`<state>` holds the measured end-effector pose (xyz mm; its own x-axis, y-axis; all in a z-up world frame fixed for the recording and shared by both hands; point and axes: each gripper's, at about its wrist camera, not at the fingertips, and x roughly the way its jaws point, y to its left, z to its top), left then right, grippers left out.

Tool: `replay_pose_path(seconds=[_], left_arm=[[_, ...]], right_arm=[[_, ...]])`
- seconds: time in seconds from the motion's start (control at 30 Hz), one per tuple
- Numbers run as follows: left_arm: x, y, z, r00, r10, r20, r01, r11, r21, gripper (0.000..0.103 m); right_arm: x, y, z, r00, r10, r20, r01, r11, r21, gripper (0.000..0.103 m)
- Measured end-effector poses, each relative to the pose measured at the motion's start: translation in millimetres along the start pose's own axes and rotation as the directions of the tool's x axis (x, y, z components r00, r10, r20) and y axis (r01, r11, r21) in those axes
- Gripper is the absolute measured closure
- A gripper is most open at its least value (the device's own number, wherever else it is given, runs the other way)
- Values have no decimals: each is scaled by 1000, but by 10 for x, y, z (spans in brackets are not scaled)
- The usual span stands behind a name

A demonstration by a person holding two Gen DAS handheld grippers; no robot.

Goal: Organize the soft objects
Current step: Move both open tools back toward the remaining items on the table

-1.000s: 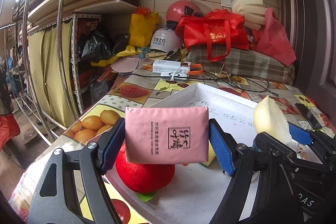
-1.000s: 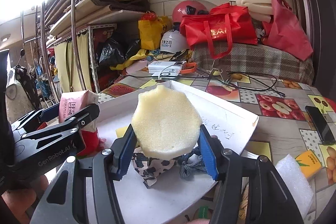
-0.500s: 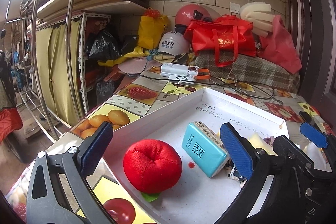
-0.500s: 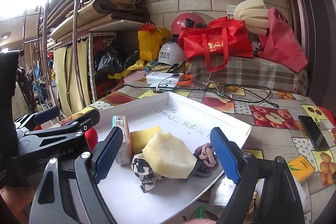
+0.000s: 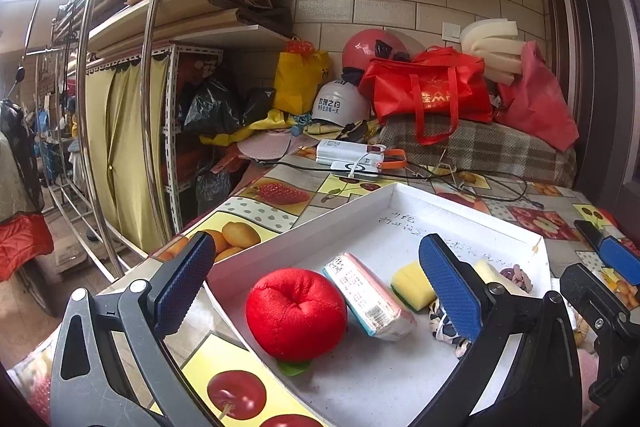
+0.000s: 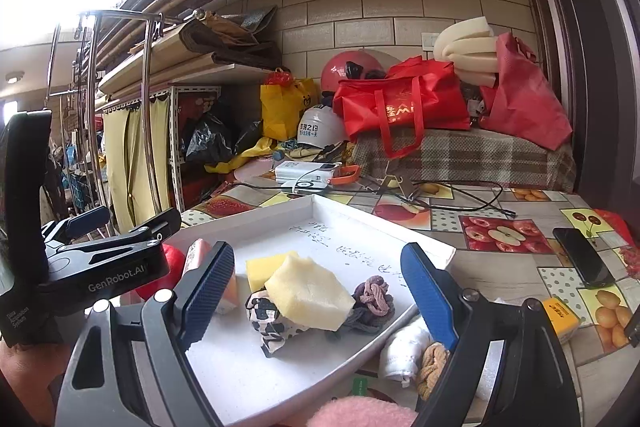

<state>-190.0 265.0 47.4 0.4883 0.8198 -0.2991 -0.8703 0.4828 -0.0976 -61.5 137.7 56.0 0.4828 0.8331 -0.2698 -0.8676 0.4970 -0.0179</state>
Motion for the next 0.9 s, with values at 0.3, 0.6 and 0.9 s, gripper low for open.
replay_pose_path(seconds=[0.3, 0.6, 0.9], left_arm=[[-406, -343, -157, 985, -173, -18, 174, 981, 80, 0], [-692, -1019, -310, 869, -467, -162, 493, 841, 223, 0], [-539, -1354, -412, 835, -446, -322, 532, 804, 265, 0]], right_arm=[[-471, -862, -127, 992, -124, -16, 125, 991, 40, 17], [-863, -1891, -247, 950, -303, -72, 311, 933, 181, 17], [-695, -2175, -346, 952, -178, -250, 230, 954, 194, 17]])
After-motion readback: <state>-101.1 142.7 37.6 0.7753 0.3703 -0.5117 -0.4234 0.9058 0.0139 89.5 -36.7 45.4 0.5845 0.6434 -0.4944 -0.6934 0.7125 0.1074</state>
